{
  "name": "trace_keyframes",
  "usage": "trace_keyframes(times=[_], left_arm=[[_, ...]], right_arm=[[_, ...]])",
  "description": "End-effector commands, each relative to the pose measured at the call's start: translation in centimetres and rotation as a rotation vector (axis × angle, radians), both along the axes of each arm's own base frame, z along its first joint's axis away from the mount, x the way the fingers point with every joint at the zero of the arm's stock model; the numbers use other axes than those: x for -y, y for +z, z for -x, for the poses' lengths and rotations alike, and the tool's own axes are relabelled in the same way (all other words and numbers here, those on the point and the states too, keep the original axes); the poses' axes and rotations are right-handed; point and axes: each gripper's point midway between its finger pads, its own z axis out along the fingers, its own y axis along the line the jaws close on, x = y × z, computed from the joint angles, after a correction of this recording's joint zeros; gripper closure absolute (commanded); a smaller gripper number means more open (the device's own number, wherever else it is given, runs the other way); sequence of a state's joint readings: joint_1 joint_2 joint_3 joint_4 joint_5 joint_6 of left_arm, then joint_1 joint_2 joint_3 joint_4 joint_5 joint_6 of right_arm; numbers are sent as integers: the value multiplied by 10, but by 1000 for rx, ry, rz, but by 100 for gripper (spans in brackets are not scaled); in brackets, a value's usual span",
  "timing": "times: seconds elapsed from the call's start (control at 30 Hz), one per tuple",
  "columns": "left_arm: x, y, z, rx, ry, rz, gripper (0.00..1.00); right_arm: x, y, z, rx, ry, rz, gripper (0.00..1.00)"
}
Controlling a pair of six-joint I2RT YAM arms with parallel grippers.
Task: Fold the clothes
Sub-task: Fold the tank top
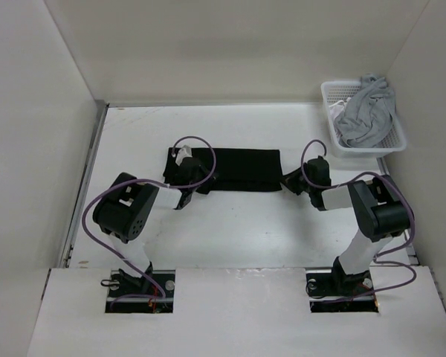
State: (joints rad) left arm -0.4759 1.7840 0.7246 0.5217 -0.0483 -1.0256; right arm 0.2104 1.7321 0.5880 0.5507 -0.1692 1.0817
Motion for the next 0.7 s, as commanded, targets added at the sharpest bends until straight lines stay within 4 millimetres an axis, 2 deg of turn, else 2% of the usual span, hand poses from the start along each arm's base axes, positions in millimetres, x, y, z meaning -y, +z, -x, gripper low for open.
trace_keyframes(times=[0.0, 0.13, 0.27, 0.37, 0.47, 0.57, 0.67], left_arm=[[3, 12, 14, 38, -22, 37, 84], [17, 23, 37, 49, -59, 81, 84], [30, 65, 53, 132, -100, 133, 80], [20, 102, 63, 206, -87, 167, 78], [-8, 127, 71, 258, -34, 166, 77], [-38, 135, 77, 276, 25, 158, 76], [-65, 136, 83, 285, 81, 167, 76]], right_arm=[[11, 36, -13, 129, -59, -22, 99], [32, 53, -6, 160, -73, 68, 100], [44, 74, 2, 204, -74, 159, 100], [51, 99, 5, 249, -77, 249, 100], [33, 133, 9, 312, -10, 348, 100], [-11, 164, 11, 383, 118, 426, 99], [-66, 177, 12, 414, 260, 495, 99]])
